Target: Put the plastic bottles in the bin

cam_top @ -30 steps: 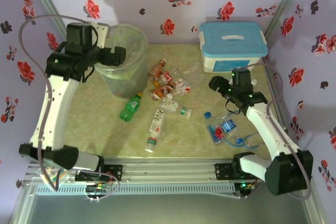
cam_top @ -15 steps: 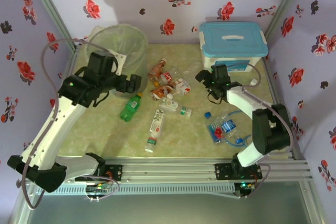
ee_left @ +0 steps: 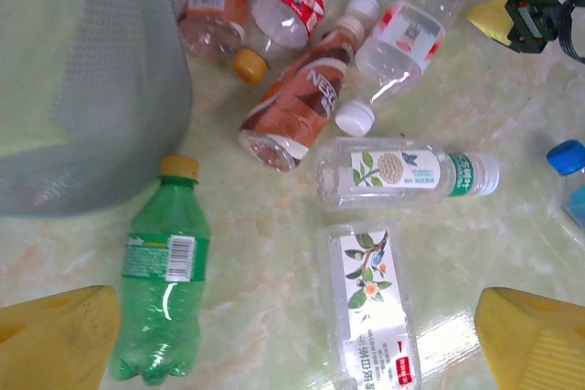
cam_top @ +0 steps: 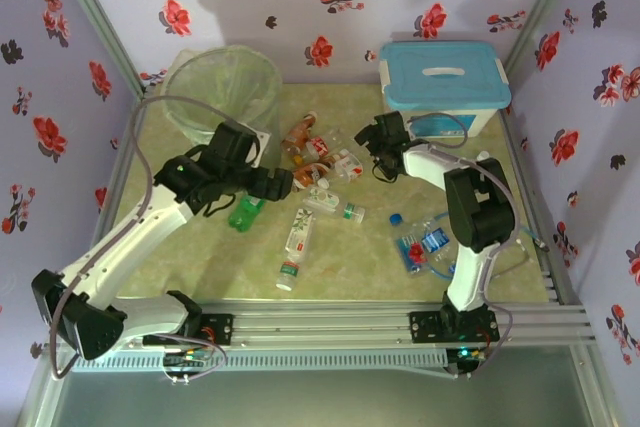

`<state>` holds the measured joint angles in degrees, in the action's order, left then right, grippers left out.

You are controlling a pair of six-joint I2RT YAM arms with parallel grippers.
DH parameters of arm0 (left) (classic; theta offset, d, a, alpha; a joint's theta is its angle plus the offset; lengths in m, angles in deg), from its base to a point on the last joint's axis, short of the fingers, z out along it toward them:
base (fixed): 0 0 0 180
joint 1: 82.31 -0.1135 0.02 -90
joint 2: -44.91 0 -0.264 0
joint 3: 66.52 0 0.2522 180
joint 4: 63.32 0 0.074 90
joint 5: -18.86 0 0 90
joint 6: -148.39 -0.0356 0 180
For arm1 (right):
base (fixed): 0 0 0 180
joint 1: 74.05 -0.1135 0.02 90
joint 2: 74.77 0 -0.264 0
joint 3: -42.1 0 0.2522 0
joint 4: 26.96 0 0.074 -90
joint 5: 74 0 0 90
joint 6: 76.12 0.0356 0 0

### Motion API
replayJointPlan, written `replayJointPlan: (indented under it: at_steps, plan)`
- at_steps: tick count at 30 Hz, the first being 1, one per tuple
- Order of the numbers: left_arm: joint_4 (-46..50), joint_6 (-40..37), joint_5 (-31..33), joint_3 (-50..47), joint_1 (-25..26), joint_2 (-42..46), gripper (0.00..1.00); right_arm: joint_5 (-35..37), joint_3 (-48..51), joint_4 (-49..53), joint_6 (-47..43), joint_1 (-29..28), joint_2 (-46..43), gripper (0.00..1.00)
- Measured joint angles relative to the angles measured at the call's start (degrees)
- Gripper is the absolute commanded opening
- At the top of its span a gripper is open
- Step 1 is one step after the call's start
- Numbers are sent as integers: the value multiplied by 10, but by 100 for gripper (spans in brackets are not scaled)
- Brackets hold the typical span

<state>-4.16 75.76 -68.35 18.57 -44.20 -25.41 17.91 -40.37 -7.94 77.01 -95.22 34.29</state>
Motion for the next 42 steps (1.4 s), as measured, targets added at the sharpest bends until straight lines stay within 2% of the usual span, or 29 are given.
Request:
replayJointPlan:
  at_steps: [5,12,23,33,39,42]
  plan:
    - [-22,18,-3,-31,2,0,100,8,-13,10,2,0,29,95]
    - [-40,21,-5,-31,2,0,100,16,-12,9,16,0,33,82]
    - [-43,21,-5,-31,2,-2,100,25,36,-52,31,2,14,73]
    - [-42,20,-5,4,2,-14,100,25,111,-129,43,10,-83,66]
    - [-38,13,-11,38,7,-29,100,16,144,-161,49,26,-155,66]
    - [-35,2,-25,59,18,-38,100,-4,162,-171,21,31,-193,66]
